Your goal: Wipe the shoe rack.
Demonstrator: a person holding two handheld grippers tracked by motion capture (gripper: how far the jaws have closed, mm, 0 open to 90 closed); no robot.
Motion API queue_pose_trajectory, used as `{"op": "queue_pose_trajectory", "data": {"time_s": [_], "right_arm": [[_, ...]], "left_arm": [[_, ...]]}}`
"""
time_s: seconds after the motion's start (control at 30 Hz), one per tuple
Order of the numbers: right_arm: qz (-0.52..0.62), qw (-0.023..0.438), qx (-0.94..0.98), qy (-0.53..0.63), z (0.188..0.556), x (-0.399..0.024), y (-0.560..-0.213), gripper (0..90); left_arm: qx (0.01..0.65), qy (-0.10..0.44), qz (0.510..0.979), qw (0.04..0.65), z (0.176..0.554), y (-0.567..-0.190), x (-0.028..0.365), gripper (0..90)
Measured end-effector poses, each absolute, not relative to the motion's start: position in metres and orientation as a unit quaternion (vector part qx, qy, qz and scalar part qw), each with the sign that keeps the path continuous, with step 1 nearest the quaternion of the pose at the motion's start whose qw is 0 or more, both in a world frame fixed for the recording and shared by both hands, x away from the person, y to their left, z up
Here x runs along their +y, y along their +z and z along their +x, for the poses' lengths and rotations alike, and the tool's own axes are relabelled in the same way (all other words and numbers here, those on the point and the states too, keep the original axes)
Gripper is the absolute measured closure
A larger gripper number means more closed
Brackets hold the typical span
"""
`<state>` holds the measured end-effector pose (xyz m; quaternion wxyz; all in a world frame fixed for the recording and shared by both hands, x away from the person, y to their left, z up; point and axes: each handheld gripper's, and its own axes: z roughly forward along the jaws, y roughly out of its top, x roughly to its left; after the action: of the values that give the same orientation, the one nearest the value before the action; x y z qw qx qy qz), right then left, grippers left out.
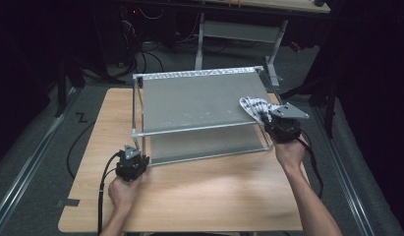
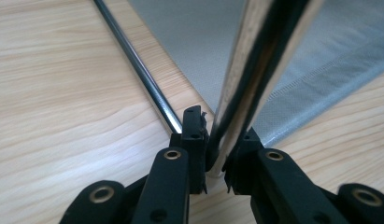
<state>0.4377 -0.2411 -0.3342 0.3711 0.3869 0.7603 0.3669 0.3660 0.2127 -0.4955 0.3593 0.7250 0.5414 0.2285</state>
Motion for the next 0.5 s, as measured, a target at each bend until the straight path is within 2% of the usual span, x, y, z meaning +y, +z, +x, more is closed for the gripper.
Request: {"op": "queue_pose_trajectory", "data": {"time_s": [0.13,0.5], "right_arm": [[0.395,0.377,0.756,0.36,0.439,-0.247,-0.333,76.1],[0.416,0.397,0.728,0.373,0.427,-0.282,-0.321,78.7]], "left_arm": [[0.553,0.234,0.713,0.361,0.358,-0.497,0.226,79.7],[0.556,0.237,0.704,0.373,0.355,-0.499,0.231,79.2]]}}
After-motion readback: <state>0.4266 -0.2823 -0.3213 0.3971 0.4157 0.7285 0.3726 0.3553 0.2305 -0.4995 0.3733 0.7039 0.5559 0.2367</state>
